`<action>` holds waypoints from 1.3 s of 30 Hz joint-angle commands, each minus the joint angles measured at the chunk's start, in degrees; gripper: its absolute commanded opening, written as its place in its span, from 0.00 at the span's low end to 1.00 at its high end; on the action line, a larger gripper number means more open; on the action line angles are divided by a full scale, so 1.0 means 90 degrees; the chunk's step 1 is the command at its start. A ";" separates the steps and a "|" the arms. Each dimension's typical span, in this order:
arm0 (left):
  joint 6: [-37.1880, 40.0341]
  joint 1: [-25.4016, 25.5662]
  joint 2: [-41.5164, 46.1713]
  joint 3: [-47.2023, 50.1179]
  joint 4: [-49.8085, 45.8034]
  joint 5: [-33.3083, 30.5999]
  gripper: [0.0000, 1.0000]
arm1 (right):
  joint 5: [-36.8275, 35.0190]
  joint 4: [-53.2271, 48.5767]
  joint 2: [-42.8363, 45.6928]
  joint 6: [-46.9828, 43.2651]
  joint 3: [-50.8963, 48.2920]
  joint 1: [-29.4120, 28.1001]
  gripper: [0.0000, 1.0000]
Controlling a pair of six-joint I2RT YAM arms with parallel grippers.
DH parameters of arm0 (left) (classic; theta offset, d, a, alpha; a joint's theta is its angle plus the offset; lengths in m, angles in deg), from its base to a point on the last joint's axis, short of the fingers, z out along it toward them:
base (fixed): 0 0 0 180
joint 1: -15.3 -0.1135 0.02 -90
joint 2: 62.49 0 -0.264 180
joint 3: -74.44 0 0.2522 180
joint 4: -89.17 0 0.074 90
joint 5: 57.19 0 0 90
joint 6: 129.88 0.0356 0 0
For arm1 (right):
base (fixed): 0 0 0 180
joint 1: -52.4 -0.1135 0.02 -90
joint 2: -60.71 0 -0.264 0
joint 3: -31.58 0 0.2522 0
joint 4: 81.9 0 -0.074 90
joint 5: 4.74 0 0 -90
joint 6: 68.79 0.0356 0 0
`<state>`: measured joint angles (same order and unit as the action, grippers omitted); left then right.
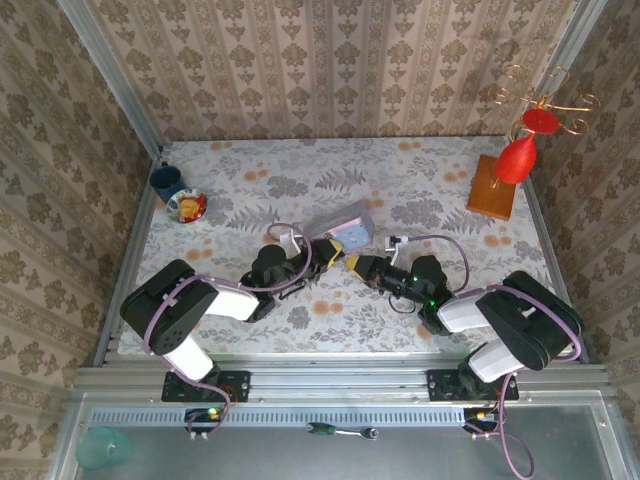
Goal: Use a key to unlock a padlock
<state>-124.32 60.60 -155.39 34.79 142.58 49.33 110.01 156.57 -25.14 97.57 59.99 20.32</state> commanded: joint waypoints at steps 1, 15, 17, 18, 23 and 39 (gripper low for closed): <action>0.0095 0.0151 0.0224 -0.0192 0.0690 0.0275 0.00 | -0.0127 0.0249 -0.0080 0.0095 0.0217 0.0048 0.00; 0.0089 0.0444 0.0147 -0.0366 0.0700 0.0177 0.00 | -0.0477 0.0254 -0.0119 0.0287 0.0169 0.0078 0.00; 0.0071 0.0479 0.0144 -0.0380 0.0701 0.0167 0.00 | -0.0494 0.0275 -0.0139 0.0326 0.0164 0.0110 0.00; 0.0075 0.0493 0.0149 -0.0394 0.0707 0.0167 0.00 | -0.0504 0.0276 -0.0146 0.0348 0.0155 0.0140 0.00; 0.0067 0.0572 0.0118 -0.0433 0.0702 0.0148 0.00 | -0.0520 0.0295 -0.0251 0.0502 0.0178 0.0234 0.00; 0.0041 0.0745 0.0030 -0.0580 0.0724 -0.0229 0.00 | -0.0792 0.0295 -0.0431 0.0745 0.0142 0.0167 0.00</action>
<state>-124.32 63.49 -155.90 32.87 140.77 41.72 108.37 159.85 -27.56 104.13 59.99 21.88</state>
